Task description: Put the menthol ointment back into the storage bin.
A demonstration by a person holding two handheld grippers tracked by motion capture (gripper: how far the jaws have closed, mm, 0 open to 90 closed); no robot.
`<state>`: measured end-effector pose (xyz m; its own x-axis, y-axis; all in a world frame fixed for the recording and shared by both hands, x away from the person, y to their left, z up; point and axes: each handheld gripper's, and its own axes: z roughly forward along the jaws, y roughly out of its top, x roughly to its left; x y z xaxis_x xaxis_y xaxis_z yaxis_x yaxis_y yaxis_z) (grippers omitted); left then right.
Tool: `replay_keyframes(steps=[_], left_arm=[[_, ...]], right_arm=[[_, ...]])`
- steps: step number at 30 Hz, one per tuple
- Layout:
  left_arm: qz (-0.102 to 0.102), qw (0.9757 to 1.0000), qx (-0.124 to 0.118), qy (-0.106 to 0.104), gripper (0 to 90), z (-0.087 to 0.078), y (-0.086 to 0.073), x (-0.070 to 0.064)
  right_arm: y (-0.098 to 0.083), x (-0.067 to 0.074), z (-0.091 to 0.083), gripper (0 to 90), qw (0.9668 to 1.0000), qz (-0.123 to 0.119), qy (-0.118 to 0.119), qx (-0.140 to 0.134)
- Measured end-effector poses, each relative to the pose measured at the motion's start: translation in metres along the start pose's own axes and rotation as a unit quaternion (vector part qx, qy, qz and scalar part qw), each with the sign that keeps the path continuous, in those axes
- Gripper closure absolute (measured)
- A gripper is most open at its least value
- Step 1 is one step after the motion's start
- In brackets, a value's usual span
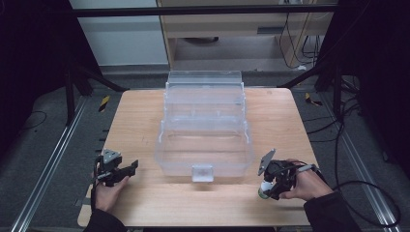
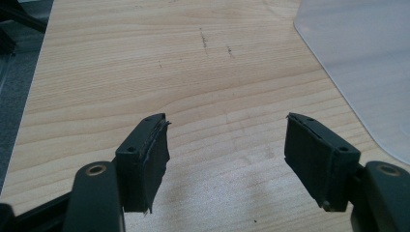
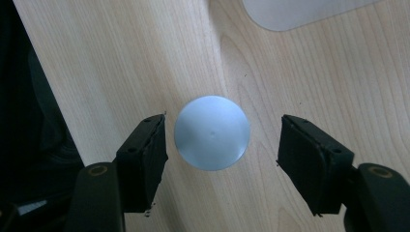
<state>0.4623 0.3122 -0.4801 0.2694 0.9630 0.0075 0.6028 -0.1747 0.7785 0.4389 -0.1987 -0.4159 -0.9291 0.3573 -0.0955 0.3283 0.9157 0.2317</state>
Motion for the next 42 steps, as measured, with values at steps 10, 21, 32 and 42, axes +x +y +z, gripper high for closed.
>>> replay_keyframes(steps=[10,21,32,42], left_arm=[[0.002,1.0000,0.000,0.002,31.9,0.000,0.000,0.000],[0.002,1.0000,0.002,0.002,32.0,0.000,0.000,0.000],[0.001,1.0000,0.004,0.002,32.2,0.001,0.000,0.000],[0.001,1.0000,0.004,0.002,32.4,0.001,0.000,0.000]], right_arm=[[0.005,0.002,0.009,39.4,0.9995,-0.018,0.016,0.020],[0.010,-0.003,0.017,45.4,0.9987,-0.020,0.020,0.043],[0.012,-0.004,0.020,50.0,0.9979,-0.020,0.032,0.052],[0.010,-0.009,0.009,50.3,0.9987,0.000,0.026,0.043]])
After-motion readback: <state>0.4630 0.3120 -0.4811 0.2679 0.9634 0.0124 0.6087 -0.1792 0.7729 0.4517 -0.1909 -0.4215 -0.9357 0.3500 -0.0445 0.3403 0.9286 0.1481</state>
